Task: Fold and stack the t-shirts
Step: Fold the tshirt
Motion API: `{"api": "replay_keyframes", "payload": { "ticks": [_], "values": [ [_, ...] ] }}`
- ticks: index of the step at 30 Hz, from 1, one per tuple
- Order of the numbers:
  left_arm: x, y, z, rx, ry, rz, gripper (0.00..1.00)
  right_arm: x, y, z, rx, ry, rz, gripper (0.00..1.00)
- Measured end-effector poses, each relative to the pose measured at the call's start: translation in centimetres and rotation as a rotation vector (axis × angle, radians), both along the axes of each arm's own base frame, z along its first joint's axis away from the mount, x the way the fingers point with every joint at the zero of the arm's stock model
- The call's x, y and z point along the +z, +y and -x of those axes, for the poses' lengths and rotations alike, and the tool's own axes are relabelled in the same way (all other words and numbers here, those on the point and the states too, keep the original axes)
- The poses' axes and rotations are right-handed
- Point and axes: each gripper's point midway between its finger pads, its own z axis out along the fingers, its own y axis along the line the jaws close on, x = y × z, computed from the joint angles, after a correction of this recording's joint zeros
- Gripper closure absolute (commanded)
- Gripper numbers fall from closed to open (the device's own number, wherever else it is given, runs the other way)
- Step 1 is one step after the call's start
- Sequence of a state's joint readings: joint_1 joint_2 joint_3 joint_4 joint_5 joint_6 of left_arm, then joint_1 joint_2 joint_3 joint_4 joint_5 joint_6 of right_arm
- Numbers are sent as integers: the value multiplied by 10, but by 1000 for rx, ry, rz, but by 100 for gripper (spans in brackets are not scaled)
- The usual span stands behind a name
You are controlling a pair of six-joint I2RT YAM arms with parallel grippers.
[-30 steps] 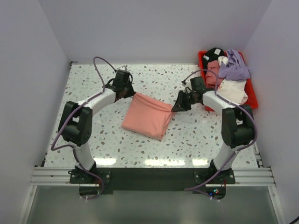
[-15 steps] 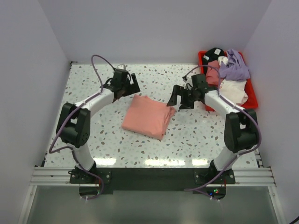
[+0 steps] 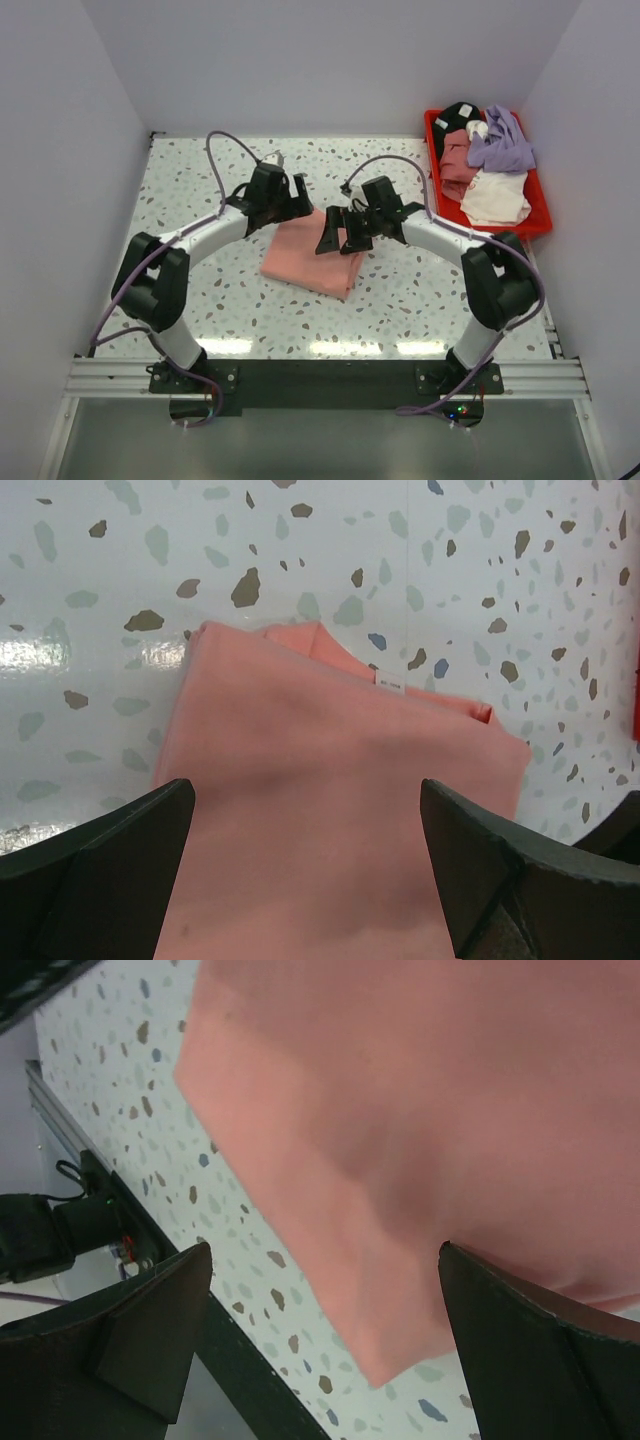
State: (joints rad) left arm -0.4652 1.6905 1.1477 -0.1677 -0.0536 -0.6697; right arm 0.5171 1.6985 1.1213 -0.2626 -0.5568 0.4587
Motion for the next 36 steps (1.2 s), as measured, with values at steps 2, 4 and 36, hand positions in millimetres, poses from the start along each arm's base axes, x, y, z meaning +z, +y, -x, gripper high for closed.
{"api": "replay_keyframes", "payload": {
  "ticks": [2, 4, 36],
  "values": [
    [-9, -2, 1, -8, 21, -3, 0, -20, -1, 0, -7, 46, 25, 1],
    [-20, -3, 2, -13, 45, -10, 0, -37, -4, 1, -20, 80, 54, 1],
    [5, 45, 65, 60, -16, -31, 0, 15, -75, -14, -209, -153, 274, 1]
  ]
}}
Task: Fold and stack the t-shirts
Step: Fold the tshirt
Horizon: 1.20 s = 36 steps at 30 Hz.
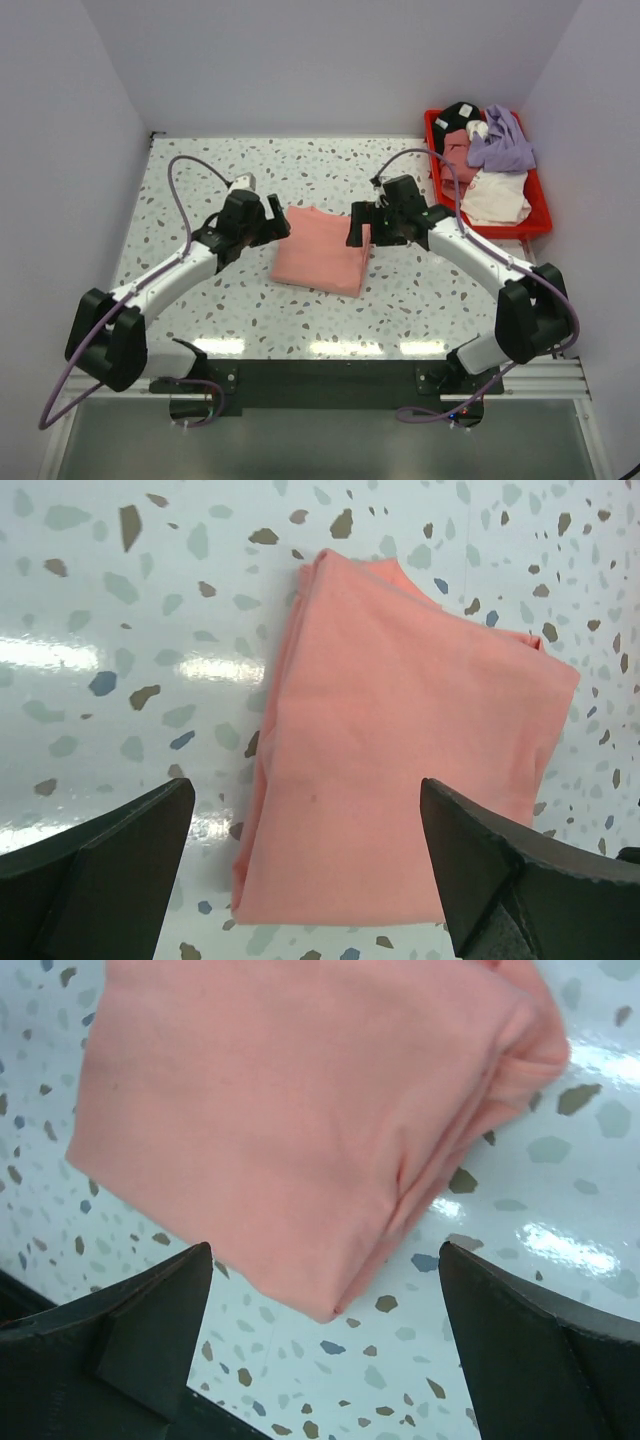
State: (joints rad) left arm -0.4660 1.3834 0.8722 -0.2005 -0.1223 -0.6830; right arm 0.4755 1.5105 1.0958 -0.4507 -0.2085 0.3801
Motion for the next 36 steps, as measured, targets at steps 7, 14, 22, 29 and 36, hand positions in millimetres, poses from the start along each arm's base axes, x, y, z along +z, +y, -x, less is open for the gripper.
{"api": "replay_keyframes", "payload": {
  "ticks": [7, 14, 22, 29, 36],
  "values": [
    [20, 35, 28, 115, -61, -16, 0, -27, -24, 4, -134, 55, 80, 15],
    [14, 47, 41, 150, -47, -25, 0, -64, -25, 2, -187, 147, 124, 30],
    [9, 48, 45, 150, -29, -35, 0, -97, -24, 6, -208, 222, 161, 41],
    [7, 49, 45, 149, -28, -35, 0, -100, -13, 1, -198, 216, 148, 60],
    [2, 50, 48, 148, -16, -42, 0, -103, 1, -1, -176, 218, 135, 82]
  ]
}}
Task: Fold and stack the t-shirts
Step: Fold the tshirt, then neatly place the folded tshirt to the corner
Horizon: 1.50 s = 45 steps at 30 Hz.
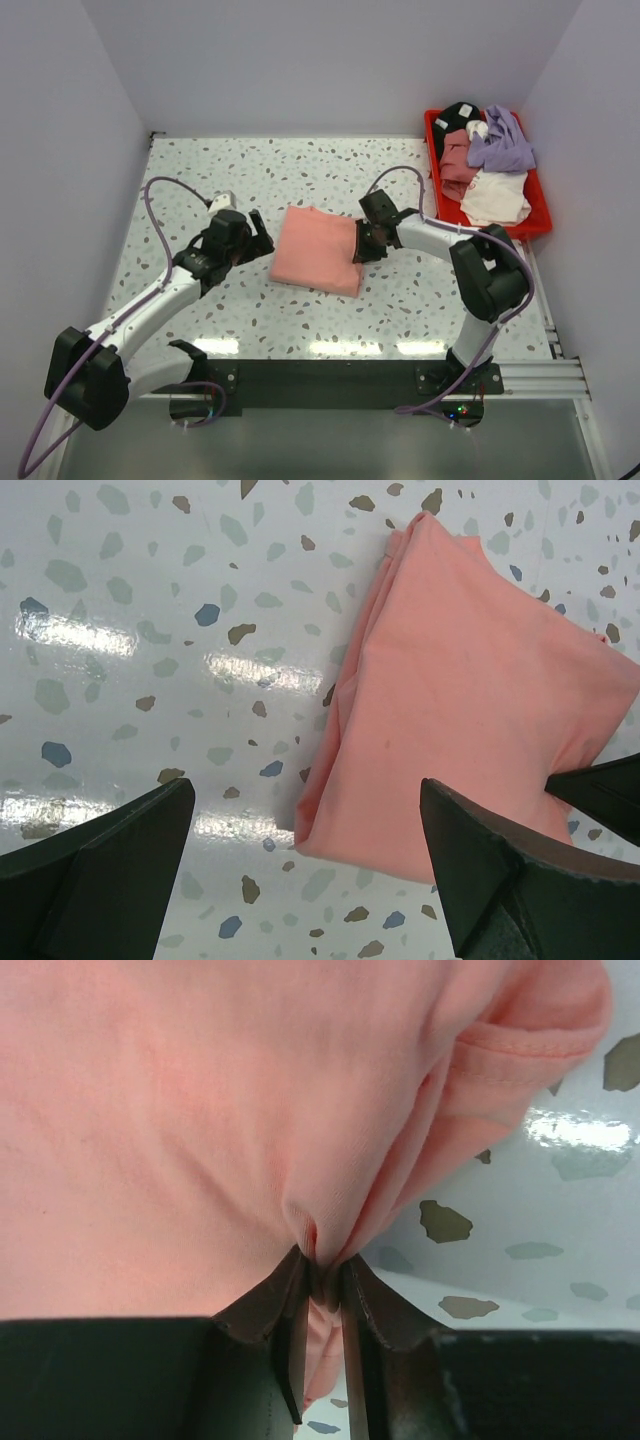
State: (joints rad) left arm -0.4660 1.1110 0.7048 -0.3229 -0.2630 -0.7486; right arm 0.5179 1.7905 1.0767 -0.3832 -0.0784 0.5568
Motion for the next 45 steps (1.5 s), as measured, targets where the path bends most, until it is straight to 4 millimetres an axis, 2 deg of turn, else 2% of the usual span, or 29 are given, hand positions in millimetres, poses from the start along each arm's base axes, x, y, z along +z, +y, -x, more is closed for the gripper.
{"api": "replay_keyframes", "payload": {
  "ticks": [9, 14, 19, 23, 26, 31, 36, 41, 45],
  "values": [
    [-3, -8, -3, -33, 1, 17, 0, 0, 4, 3, 36, -7, 5, 84],
    [-31, -22, -6, -94, 79, 19, 0, 0, 4, 3, 47, -10, 9, 85],
    [-62, -27, -1, -121, 171, -2, 0, 1, 3, 2, 71, -14, 28, 87],
    [-67, -31, -3, -134, 178, 7, 2, 1, 3, 1, 98, -20, 40, 84],
    [-71, -34, -9, -136, 175, 8, 6, 1, 3, 1, 116, -23, 44, 84],
    [-92, -36, -19, -135, 223, -32, 15, 1, 3, 1, 141, -28, 47, 85],
    [-88, -46, -38, -141, 190, -22, 16, 2, 3, 1, 157, -33, 55, 89],
    [-88, -48, -39, -151, 193, -18, 16, 2, -2, 1, 158, -31, 78, 94],
    [-84, -50, -38, -161, 185, -7, 13, 1, -12, 4, 145, -20, 125, 100]
  ]
}}
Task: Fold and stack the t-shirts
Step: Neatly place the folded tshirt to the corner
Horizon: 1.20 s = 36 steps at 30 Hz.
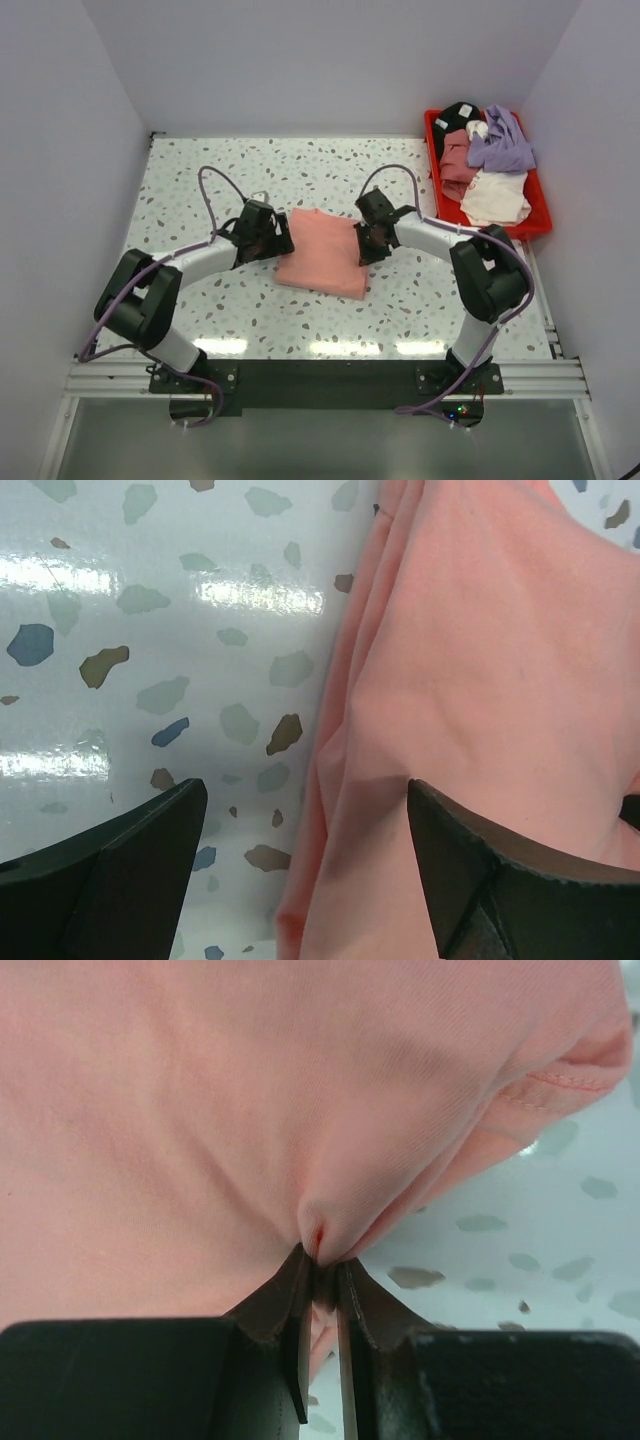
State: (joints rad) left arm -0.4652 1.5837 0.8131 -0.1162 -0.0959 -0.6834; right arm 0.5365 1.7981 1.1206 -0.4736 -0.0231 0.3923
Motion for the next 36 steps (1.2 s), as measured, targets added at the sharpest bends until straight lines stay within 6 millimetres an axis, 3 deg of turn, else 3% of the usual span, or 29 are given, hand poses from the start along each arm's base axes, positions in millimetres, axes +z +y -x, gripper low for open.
{"api": "replay_keyframes", "payload": {
  "ticks": [4, 9, 12, 17, 24, 36],
  "values": [
    [18, -2, 5, -14, -42, 38, 10, 1, -34, 16, -42, 30, 71, 100],
    [42, -4, 9, -41, -101, 77, 8, 6, -116, 47, -185, 125, 196, 100],
    [50, -6, 11, -56, -119, 96, 5, 12, -153, 54, -266, 159, 268, 100],
    [68, -5, 13, -66, -160, 111, 0, 17, -186, 54, -251, 211, 456, 100],
    [92, 1, 17, -63, -231, 118, 0, 19, -235, 62, -237, 298, 684, 100],
    [104, 5, 19, -59, -264, 117, 0, 44, -299, 47, -183, 253, 878, 100]
  ]
}}
